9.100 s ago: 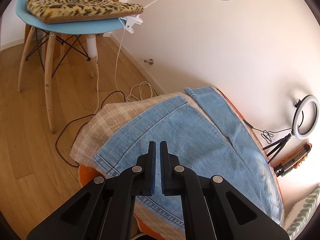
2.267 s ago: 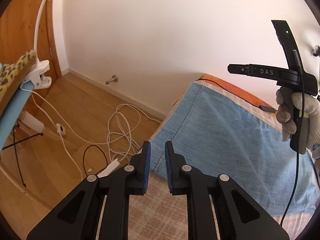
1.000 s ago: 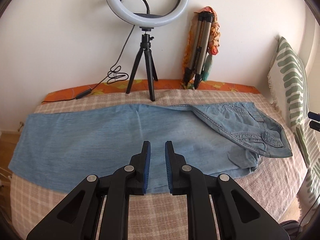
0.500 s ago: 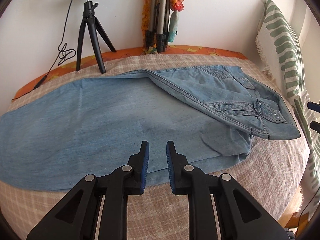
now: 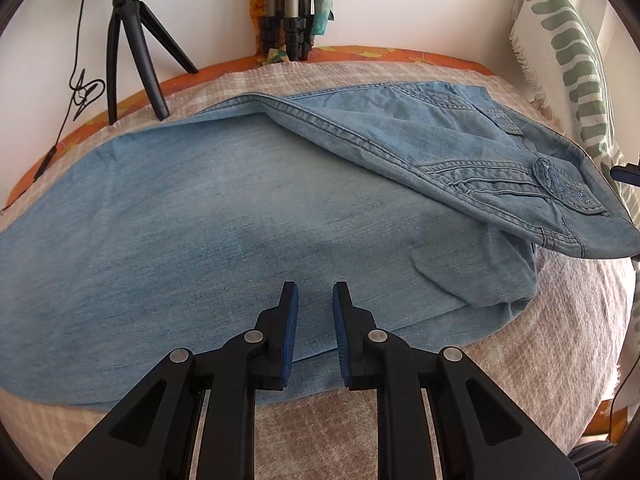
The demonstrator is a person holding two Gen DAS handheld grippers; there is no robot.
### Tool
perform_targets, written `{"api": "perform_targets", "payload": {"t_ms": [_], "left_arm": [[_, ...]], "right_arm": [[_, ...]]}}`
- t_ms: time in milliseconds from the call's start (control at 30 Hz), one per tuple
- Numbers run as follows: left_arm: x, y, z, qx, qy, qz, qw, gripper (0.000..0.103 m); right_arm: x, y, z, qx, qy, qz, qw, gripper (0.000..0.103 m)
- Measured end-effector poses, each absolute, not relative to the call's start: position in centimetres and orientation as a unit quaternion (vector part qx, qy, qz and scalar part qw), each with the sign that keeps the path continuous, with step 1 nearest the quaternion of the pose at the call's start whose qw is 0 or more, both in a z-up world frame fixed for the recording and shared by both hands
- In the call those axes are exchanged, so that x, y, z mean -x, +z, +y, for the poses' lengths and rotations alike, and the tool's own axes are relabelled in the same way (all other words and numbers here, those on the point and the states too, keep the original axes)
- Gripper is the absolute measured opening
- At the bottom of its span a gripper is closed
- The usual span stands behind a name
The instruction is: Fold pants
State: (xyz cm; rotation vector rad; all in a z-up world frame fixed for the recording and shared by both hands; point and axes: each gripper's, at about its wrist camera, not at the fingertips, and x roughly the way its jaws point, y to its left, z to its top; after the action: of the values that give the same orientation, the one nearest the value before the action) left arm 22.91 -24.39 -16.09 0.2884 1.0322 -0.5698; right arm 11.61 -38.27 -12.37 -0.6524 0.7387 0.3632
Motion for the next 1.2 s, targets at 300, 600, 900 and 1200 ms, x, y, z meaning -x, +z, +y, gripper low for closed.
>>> {"api": "perform_targets", "payload": {"t_ms": [300,600,900,1200], "left_arm": [[-23.0,-16.4,-24.6,-0.146,-0.280,0.471,0.824,0.016],[-22.6,-16.5,-24.1,-0.141,-0.290,0.454,0.830,0.016],[-22.4,-16.1,-24.1,-0.149,-0.300,0.458,0.824,0.016],[-19.0,-13.8,-24.5,-0.173,-0.359,0.425,0.813,0.016]], "right_arm": [[-17.7,-7.9,-45.8,0.179,0.111,0.347,0.914,0.000],[-27.3,-11.2,-52.6,0.143,-0.012,0.404,0.904,0.000],[-29.1,-14.5,-54.1,0.135,-0.078,0.438,0.885,0.035],[-19.7,-12.2,-55.1,-0.013,-0.112,0.417,0.902,0.072]]}}
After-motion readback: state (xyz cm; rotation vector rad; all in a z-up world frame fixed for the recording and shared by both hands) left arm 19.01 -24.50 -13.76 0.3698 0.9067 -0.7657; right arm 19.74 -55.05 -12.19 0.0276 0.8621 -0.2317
